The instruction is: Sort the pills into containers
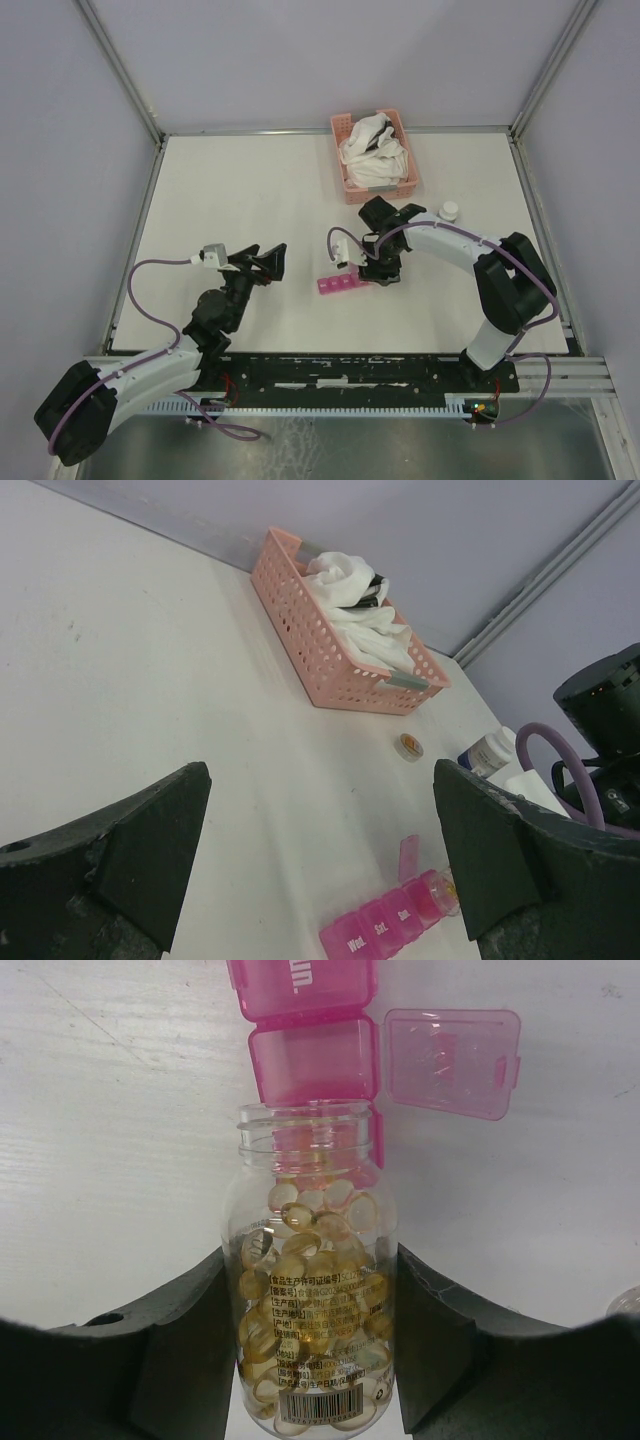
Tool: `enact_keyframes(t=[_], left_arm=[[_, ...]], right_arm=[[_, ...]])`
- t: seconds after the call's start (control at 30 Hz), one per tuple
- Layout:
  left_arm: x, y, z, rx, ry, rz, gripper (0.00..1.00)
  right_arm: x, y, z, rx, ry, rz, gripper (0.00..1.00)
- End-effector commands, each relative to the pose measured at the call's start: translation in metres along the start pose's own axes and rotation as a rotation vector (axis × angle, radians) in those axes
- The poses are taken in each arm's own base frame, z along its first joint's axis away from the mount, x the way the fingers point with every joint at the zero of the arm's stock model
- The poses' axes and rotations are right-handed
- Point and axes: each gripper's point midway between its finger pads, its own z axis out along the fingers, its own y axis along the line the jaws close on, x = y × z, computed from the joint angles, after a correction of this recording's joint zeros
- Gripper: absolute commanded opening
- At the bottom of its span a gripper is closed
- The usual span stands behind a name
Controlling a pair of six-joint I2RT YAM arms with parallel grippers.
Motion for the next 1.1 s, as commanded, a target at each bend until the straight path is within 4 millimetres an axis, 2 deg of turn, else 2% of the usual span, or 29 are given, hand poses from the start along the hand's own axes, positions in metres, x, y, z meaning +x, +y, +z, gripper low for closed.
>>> enact_keyframes(t=[0.0, 1.07], left_arm=[[-0.0108, -0.0057, -0.0002, 0.024, -0.045, -0.058, 0.99], [-0.01, -0.0049, 0.0003, 0.022, -0.042, -0.061, 0.99]], right_arm=[[-0.0091, -0.0093, -0.0075, 0.033, -0.001, 0.001, 0.01], [-0.0086, -0.0094, -0.008, 0.042, 0.065, 0.005, 0.01]])
